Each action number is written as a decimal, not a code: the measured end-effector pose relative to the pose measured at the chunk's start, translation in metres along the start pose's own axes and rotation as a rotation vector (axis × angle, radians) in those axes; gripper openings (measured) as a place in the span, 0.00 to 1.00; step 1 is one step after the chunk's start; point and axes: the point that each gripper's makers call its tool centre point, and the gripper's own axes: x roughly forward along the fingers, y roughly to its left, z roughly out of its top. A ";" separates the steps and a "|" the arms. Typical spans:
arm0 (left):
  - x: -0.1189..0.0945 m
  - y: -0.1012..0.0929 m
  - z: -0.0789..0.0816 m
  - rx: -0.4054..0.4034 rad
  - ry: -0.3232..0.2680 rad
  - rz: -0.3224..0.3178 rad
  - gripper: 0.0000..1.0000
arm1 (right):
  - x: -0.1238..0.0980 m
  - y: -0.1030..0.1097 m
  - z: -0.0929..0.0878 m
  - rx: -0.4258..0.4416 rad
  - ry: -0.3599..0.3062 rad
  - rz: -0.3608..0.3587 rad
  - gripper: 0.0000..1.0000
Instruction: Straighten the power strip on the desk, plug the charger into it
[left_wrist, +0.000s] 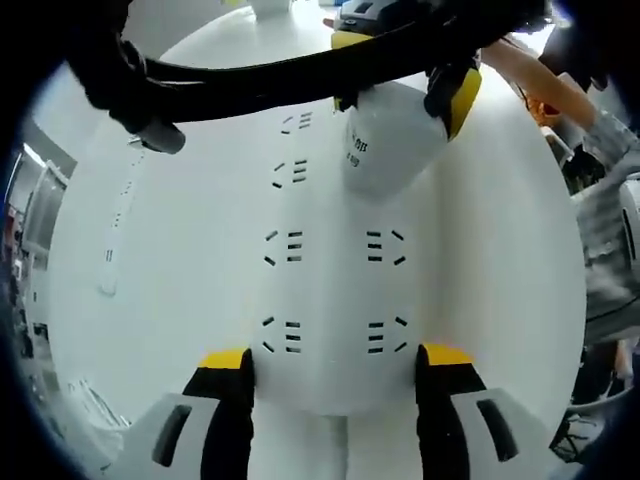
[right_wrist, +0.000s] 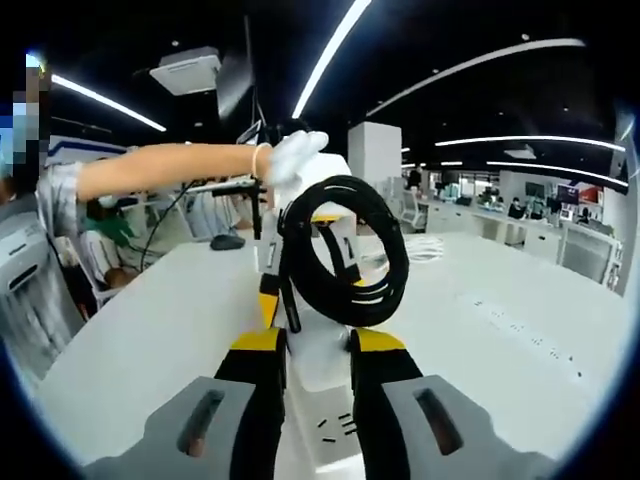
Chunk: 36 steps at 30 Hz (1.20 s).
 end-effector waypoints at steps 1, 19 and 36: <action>0.000 0.000 0.000 0.000 -0.005 0.000 0.65 | 0.000 0.001 0.000 -0.005 0.015 -0.004 0.24; 0.003 -0.002 0.003 0.004 -0.001 -0.003 0.65 | 0.012 0.003 -0.006 -0.158 0.247 -0.021 0.36; 0.003 -0.007 0.007 0.013 -0.026 -0.008 0.65 | 0.012 0.016 -0.013 -0.192 0.427 -0.004 0.21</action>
